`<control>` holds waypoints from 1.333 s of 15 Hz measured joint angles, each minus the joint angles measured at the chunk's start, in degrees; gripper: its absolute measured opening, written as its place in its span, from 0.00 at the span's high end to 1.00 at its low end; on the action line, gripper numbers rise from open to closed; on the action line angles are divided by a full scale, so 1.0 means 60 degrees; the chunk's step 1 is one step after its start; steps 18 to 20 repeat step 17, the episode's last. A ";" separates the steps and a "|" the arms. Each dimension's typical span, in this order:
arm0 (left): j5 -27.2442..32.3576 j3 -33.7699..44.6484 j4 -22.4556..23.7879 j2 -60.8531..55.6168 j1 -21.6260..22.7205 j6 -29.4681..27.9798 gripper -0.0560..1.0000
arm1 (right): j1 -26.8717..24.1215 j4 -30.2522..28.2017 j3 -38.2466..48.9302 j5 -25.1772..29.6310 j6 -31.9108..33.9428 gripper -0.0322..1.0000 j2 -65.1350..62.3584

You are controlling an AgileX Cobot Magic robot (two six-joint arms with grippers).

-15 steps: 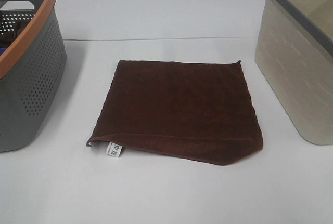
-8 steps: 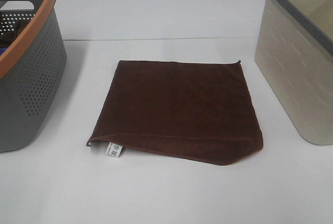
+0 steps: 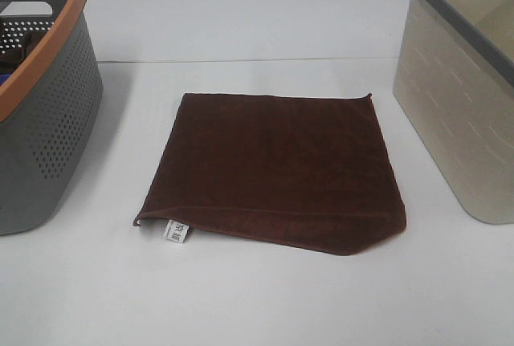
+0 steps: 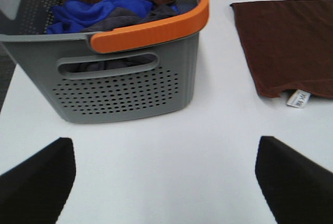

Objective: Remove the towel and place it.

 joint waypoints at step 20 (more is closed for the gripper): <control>-0.0019 0.0000 0.0000 -0.0105 0.0678 0.0000 0.11 | -0.0392 0.0000 0.0000 0.0000 0.0000 0.27 0.0000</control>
